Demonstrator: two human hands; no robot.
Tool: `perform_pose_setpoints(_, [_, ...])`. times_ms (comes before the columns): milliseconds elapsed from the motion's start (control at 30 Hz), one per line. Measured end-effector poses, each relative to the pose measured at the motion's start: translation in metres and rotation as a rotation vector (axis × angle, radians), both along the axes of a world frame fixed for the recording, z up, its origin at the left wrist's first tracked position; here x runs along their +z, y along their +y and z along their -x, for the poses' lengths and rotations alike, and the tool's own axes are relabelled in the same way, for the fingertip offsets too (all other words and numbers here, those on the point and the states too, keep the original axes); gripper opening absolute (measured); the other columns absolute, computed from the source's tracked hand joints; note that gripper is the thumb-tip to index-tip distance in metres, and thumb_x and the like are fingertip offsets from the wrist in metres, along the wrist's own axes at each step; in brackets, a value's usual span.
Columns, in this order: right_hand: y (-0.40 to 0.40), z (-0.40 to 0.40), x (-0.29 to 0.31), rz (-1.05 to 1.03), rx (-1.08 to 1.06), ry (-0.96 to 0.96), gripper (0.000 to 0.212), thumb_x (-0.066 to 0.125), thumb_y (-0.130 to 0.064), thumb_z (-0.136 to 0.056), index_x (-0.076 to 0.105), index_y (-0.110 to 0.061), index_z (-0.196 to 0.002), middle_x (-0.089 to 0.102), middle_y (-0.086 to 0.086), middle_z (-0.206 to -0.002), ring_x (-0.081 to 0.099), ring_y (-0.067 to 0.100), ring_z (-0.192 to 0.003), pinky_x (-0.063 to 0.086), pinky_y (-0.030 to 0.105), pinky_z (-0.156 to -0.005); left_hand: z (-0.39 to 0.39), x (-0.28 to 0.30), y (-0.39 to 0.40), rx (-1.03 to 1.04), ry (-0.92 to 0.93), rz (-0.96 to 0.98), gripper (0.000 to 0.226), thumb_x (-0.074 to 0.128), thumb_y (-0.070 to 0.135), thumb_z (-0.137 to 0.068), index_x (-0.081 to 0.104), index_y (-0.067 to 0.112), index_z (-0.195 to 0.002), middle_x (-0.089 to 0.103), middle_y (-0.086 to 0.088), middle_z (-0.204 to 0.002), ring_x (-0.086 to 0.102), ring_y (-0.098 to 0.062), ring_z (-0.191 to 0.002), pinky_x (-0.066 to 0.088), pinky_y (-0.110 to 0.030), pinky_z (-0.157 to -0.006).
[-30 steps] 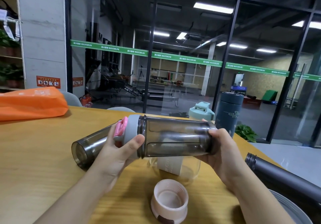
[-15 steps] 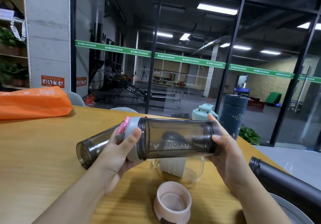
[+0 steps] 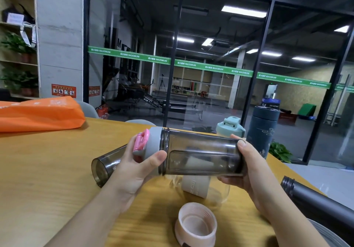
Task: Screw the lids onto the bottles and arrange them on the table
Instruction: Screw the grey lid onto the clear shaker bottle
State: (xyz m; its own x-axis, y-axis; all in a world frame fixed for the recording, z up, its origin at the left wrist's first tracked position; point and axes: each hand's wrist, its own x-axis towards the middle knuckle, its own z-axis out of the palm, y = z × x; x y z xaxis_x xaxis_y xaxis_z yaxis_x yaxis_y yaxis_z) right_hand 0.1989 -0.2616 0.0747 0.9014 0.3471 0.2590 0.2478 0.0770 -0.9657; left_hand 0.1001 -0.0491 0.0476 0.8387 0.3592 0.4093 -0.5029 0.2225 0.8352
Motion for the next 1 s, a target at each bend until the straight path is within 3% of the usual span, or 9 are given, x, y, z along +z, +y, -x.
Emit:
perform_pose_setpoints(167, [0.0001,0.0055,0.0030,0.018,-0.009,0.103,0.046,0.039,-0.050,-0.096,0.065,-0.012,-0.101,0.069,0.016,-0.085,0.055,0.026,-0.052,0.048,0.032,-0.050,0.0015,-0.0005,0.0015,0.009,-0.030,-0.088,0.082,0.094,0.052,-0.025,0.061,0.055,-0.101,0.066,-0.006,-0.121,0.062,-0.025,-0.113,0.050,-0.037,-0.094])
perform_pose_setpoints(367, [-0.0009,0.0068,0.0036,0.012,-0.017,0.133,0.051,0.038,-0.052,-0.095,0.065,-0.010,-0.100,0.066,0.016,-0.081,0.053,0.024,-0.051,0.044,0.031,-0.048,-0.0002,-0.0031,0.0008,0.007,-0.025,-0.088,0.088,0.091,0.060,-0.028,0.058,0.057,-0.110,0.054,-0.005,-0.136,0.055,-0.027,-0.121,0.049,-0.038,-0.094])
perform_pose_setpoints(500, [-0.0005,0.0043,-0.0001,-0.010,0.066,0.069,0.054,0.045,-0.049,-0.084,0.059,-0.009,-0.117,0.064,0.013,-0.083,0.054,0.022,-0.056,0.042,0.030,-0.048,-0.0017,-0.0032,0.0000,0.043,0.052,-0.008,0.091,0.087,0.061,-0.032,0.057,0.052,-0.117,0.063,0.001,-0.125,0.061,-0.020,-0.111,0.053,-0.039,-0.087])
perform_pose_setpoints(600, [-0.0006,0.0025,-0.0003,-0.051,0.150,0.057,0.063,0.042,-0.038,-0.072,0.051,-0.023,-0.132,0.060,0.014,-0.098,0.055,0.023,-0.058,0.044,0.029,-0.047,-0.0023,0.0002,-0.0028,0.081,0.086,0.077,0.047,0.085,0.052,-0.047,0.063,0.055,-0.088,0.071,0.006,-0.105,0.062,-0.019,-0.098,0.055,-0.042,-0.077])
perform_pose_setpoints(667, [0.0001,0.0046,0.0016,-0.067,0.164,0.057,0.050,0.045,-0.031,-0.082,0.053,-0.024,-0.131,0.059,0.015,-0.099,0.055,0.023,-0.057,0.045,0.028,-0.047,-0.0016,0.0013,-0.0021,0.089,0.094,0.115,0.042,0.089,0.045,-0.048,0.059,0.054,-0.077,0.073,0.015,-0.088,0.063,-0.016,-0.090,0.051,-0.049,-0.087])
perform_pose_setpoints(733, [0.0024,0.0072,0.0028,-0.069,0.134,0.059,0.035,0.038,-0.026,-0.096,0.057,-0.020,-0.125,0.060,0.015,-0.095,0.054,0.020,-0.055,0.045,0.027,-0.048,-0.0004,0.0029,-0.0020,0.105,0.110,0.131,0.040,0.087,0.050,-0.044,0.060,0.058,-0.072,0.072,0.014,-0.096,0.063,-0.018,-0.094,0.049,-0.052,-0.093])
perform_pose_setpoints(800, [0.0038,0.0072,0.0023,-0.059,0.082,0.082,0.034,0.036,-0.029,-0.099,0.061,-0.014,-0.117,0.061,0.013,-0.085,0.052,0.018,-0.052,0.045,0.025,-0.047,0.0006,0.0027,-0.0001,0.113,0.116,0.136,0.036,0.080,0.054,-0.039,0.059,0.062,-0.067,0.065,0.008,-0.114,0.060,-0.022,-0.105,0.049,-0.054,-0.094])
perform_pose_setpoints(900, [0.0033,0.0072,0.0040,-0.050,0.006,0.119,0.040,0.042,-0.041,-0.096,0.064,-0.007,-0.100,0.062,0.006,-0.066,0.049,0.014,-0.047,0.041,0.024,-0.044,0.0013,0.0018,0.0005,0.117,0.127,0.053,0.034,0.079,0.053,-0.041,0.063,0.059,-0.071,0.069,0.004,-0.104,0.062,-0.020,-0.094,0.052,-0.047,-0.089])
perform_pose_setpoints(1000, [0.0020,0.0061,0.0040,-0.056,-0.022,0.147,0.043,0.044,-0.045,-0.095,0.064,-0.007,-0.099,0.062,0.005,-0.064,0.049,0.014,-0.045,0.041,0.023,-0.042,0.0003,-0.0012,-0.0015,0.115,0.122,0.016,0.039,0.080,0.050,-0.045,0.066,0.053,-0.081,0.071,0.001,-0.101,0.062,-0.018,-0.087,0.052,-0.042,-0.083])
